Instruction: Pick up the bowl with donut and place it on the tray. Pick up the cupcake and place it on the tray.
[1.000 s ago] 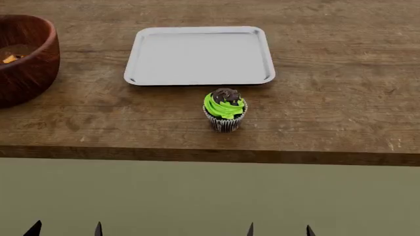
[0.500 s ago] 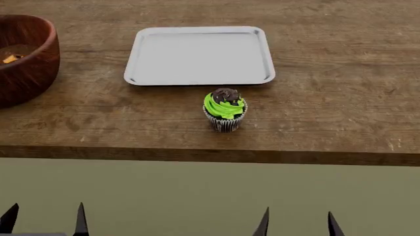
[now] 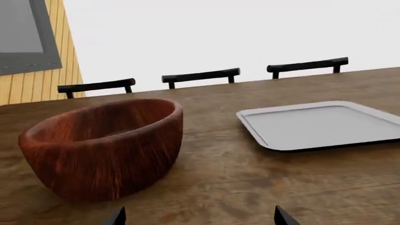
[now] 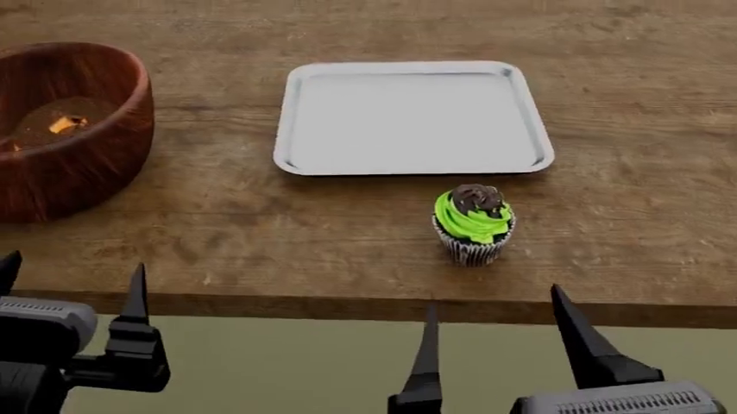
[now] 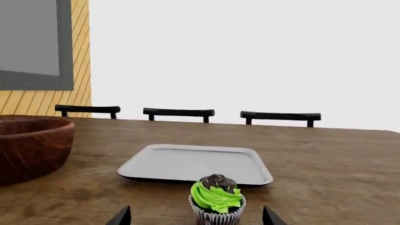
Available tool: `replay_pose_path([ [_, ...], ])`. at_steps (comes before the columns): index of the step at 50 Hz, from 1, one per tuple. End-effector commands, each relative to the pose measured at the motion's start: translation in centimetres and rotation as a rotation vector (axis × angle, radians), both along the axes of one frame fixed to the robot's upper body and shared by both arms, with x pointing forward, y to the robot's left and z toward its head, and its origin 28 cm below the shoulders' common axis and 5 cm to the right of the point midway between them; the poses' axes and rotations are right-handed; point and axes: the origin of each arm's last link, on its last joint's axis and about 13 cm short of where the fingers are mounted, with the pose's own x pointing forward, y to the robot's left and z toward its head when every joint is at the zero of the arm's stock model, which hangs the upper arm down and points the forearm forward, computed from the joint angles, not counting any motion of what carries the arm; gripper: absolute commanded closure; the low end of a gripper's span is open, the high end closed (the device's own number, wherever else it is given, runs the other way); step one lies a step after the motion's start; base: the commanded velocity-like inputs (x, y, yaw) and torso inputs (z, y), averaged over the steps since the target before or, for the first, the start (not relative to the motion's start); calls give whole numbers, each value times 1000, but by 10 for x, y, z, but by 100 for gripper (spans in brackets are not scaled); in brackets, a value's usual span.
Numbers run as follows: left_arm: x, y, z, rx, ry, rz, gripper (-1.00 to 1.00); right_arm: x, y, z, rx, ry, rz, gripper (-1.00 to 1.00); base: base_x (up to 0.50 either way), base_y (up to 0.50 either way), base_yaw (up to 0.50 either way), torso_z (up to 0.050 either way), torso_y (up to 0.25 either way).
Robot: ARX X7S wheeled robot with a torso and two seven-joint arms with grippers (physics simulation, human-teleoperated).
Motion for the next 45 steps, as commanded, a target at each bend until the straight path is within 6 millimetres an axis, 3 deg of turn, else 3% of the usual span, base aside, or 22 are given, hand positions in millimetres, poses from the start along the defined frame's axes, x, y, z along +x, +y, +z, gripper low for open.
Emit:
replay_pose_path([
  [1, -6, -2, 13, 27, -9, -26, -100, -7, 1, 18, 6, -61, 51, -100, 207, 488, 0, 0, 0],
  [6, -7, 0, 13, 33, -8, -24, -100, -16, -3, 28, 22, -122, 45, -100, 152, 500, 0, 0, 0],
  [14, -7, 0, 13, 34, -5, -38, -100, -16, -3, 29, 4, -113, 42, -100, 115, 500, 0, 0, 0],
  [23, -1, -4, 33, 71, -14, -48, -100, -10, -7, 40, 100, -74, 18, -100, 0, 0, 0, 0, 0],
  [24, 0, -4, 35, 71, -14, -50, -100, -10, -6, 40, 117, -42, 79, -100, 0, 0, -418, 0, 0],
  [32, 7, -10, 50, 88, 2, -79, -100, -10, -4, 38, 90, -32, 75, -100, 0, 0, -500, 0, 0],
  [45, 2, -13, 58, 92, -19, -88, -100, -14, -2, 42, 97, -64, 148, -100, -10, -142, -115, 0, 0],
])
